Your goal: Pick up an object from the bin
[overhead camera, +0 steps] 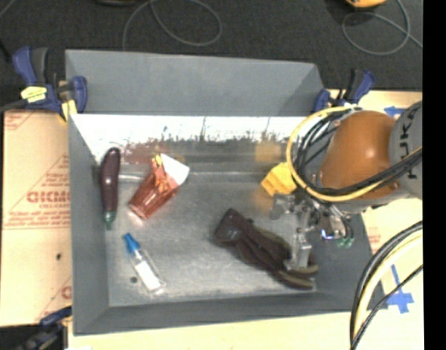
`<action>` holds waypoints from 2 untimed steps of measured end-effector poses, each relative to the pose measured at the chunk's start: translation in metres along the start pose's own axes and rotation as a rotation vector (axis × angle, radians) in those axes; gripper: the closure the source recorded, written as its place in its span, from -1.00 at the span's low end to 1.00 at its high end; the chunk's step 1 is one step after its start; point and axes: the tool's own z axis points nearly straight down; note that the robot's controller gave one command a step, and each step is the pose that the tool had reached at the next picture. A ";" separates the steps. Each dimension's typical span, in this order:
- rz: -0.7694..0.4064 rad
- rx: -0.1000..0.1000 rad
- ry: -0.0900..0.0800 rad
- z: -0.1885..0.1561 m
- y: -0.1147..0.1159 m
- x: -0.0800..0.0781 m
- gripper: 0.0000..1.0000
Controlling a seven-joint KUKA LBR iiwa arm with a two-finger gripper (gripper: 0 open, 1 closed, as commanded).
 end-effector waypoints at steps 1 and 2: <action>0.097 -0.001 0.001 0.035 0.003 0.006 -1.00; 0.186 0.001 -0.002 0.065 0.030 -0.008 1.00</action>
Offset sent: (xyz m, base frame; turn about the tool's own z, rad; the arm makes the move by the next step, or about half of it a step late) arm 0.0047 0.0315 -0.0662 0.1898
